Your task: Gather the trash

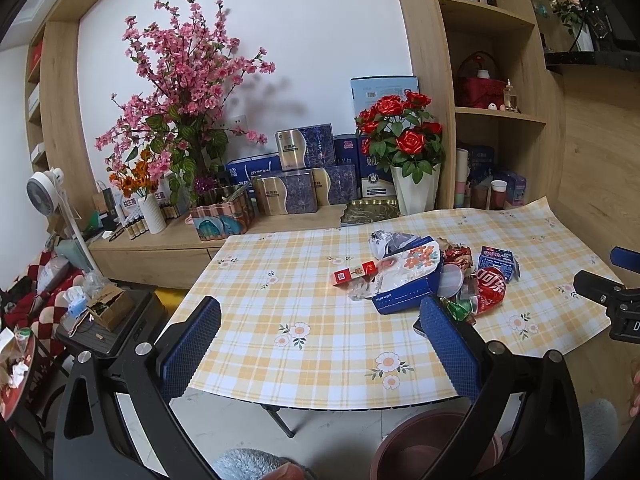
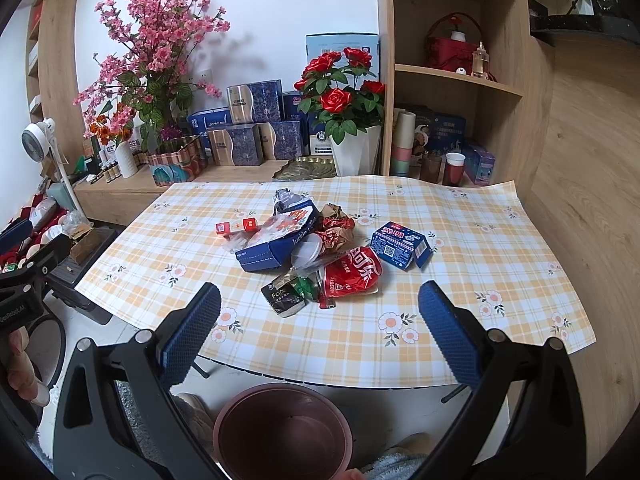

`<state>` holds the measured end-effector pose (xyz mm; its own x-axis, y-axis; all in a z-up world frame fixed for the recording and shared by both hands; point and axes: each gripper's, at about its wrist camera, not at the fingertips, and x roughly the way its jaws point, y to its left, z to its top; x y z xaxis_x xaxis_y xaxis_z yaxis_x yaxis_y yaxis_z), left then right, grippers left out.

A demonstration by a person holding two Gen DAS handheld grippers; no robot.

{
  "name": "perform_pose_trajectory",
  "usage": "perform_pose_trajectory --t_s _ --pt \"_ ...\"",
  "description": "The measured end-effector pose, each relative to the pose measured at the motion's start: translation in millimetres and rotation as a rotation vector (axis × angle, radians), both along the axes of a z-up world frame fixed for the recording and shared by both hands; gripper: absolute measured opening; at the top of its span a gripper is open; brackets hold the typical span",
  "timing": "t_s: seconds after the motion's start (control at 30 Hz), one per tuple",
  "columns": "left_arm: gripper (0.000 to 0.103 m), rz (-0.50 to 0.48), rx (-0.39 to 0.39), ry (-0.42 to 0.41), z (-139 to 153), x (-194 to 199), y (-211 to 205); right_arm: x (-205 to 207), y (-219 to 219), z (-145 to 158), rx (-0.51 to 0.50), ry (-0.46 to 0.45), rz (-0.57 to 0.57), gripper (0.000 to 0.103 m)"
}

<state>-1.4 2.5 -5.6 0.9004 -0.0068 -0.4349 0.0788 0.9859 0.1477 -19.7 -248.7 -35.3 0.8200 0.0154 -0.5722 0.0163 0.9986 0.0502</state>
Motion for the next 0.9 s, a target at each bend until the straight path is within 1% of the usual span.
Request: perform_pose_trajectory --t_s 0.33,0.47,0.9 --pt "0.098 -0.003 -0.002 0.004 1 1 1 -1 -1 0 0.0 0.0 0.0 0.097" --pt "0.098 0.003 -0.007 0.007 -9 0 3 -1 -1 0 0.0 0.0 0.0 0.097" --pt "0.098 0.002 -0.009 0.009 -9 0 5 0 0 0 -0.002 0.003 0.001 0.097"
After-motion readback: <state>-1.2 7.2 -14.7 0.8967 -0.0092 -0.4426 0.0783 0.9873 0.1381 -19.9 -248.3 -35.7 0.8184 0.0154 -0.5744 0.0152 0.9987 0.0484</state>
